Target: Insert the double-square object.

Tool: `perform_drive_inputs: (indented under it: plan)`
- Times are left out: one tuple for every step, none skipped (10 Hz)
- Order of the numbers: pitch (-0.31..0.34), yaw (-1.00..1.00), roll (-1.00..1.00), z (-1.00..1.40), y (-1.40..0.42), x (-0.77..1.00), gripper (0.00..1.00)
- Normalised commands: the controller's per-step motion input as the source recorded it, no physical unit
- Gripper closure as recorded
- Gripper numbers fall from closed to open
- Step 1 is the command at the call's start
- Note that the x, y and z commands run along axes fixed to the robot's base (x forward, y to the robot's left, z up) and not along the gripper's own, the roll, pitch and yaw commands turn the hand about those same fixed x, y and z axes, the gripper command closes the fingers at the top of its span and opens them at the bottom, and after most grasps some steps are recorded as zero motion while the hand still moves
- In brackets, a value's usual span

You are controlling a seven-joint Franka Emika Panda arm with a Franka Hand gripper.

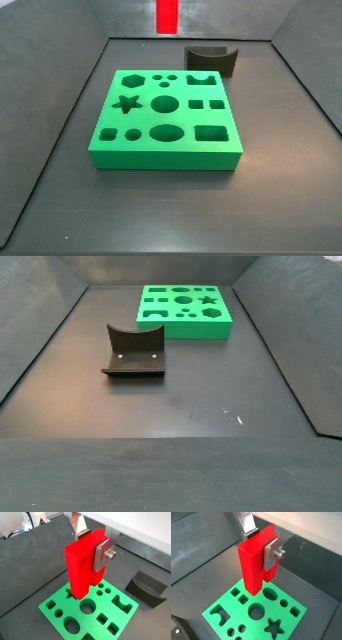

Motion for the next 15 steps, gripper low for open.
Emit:
perform_drive_inputs:
  plan:
    - [0.030,-0.47,0.20,-0.86,0.07,0.89,1.00]
    - [0.034,-0.47,0.21,-0.86,0.06,0.89,1.00]
    - [0.036,-0.47,0.20,-0.86,0.07,0.89,1.00]
    - [0.030,-0.57,0.03,-0.70,0.18,0.80,1.00]
    - [0.000,-0.74,-0.02,-0.41,0.21,0.54,1.00]
    - [-0.019,-0.79,-0.12,-0.17,0.18,0.44,1.00]
    - [-0.066,-0.66,-0.28,0.01,0.17,0.53,1.00]
    - [-0.066,-0.64,-0.31,0.03,0.15,0.54,1.00]
    - [-0.044,-0.67,-0.28,0.00,0.14,0.52,1.00]
    - [0.000,-0.86,-0.14,-0.09,0.05,0.32,1.00]
    - [0.000,-1.00,0.00,-0.36,0.03,0.09,1.00]
    - [0.000,-1.00,0.00,-0.40,0.00,0.00,1.00]
    - [0.000,-1.00,0.00,-0.39,0.00,0.00,1.00]
    - [0.000,-1.00,0.00,-0.31,0.00,0.00,1.00]
    - [0.000,-1.00,0.00,-0.29,0.00,0.00,1.00]
